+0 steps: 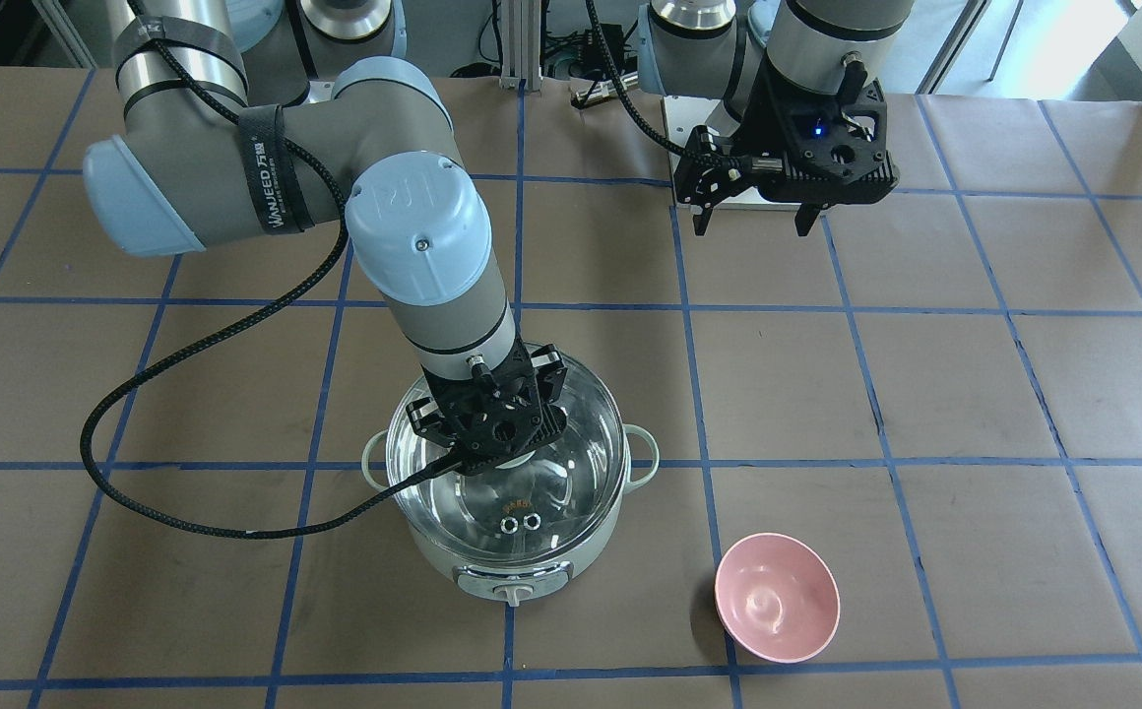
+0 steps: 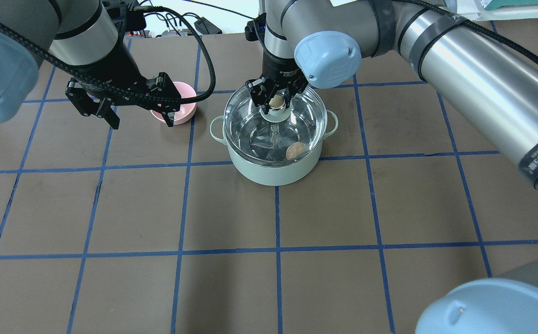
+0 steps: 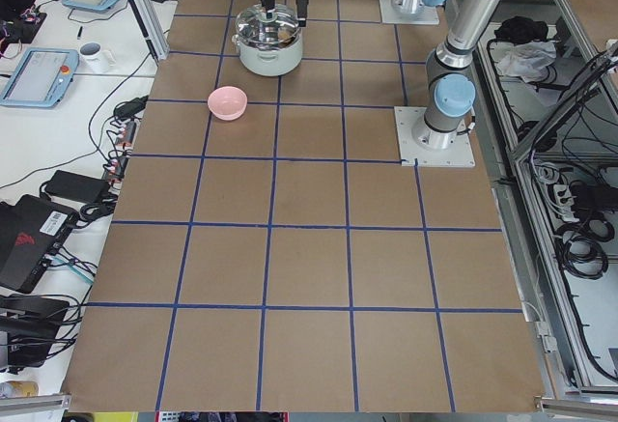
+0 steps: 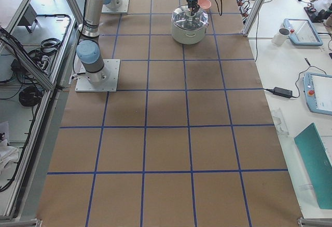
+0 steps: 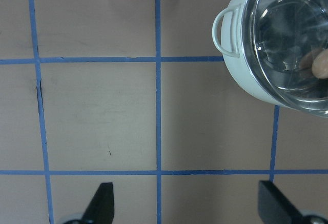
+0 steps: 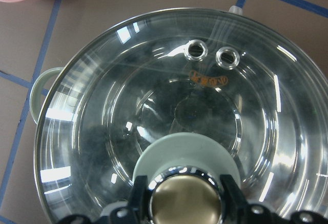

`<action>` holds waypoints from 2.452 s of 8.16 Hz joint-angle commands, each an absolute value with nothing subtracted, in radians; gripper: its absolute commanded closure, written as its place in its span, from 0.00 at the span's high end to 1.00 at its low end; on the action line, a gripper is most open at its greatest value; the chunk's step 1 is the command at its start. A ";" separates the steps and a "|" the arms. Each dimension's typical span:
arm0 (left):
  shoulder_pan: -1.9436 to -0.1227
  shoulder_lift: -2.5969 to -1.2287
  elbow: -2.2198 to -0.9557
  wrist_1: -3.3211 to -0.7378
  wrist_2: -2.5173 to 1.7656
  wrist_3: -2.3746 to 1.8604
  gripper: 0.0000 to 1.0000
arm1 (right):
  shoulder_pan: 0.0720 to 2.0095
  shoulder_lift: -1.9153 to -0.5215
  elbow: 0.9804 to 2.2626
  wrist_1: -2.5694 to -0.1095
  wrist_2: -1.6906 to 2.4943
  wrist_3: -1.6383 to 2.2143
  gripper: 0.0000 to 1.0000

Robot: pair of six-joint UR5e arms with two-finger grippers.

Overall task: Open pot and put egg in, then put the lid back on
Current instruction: 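Lower the glass lid onto the pot with the right gripper and settle it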

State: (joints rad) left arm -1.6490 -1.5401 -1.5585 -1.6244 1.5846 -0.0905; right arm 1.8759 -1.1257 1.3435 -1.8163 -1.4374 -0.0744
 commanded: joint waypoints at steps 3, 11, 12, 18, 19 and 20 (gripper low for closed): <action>-1.649 -1.540 -1.559 -1.624 1.583 -0.091 1.00 | 1.888 -1.123 1.344 -1.807 -1.436 -0.071 0.00; -1.649 -1.540 -1.559 -1.623 1.583 -0.091 1.00 | 1.888 -1.106 1.345 -1.819 -1.442 -0.077 0.00; -1.649 -1.540 -1.559 -1.624 1.585 -0.091 1.00 | 1.888 -1.106 1.345 -1.819 -1.445 -0.077 0.00; -1.649 -1.540 -1.559 -1.623 1.583 -0.091 1.00 | 1.888 -1.109 1.351 -1.865 -1.437 -0.097 0.91; -1.649 -1.540 -1.559 -1.623 1.583 -0.091 1.00 | 1.888 -1.109 1.361 -1.865 -1.437 -0.095 1.00; -1.649 -1.540 -1.559 -1.623 1.583 -0.091 1.00 | 1.888 -1.115 1.385 -1.865 -1.437 -0.089 1.00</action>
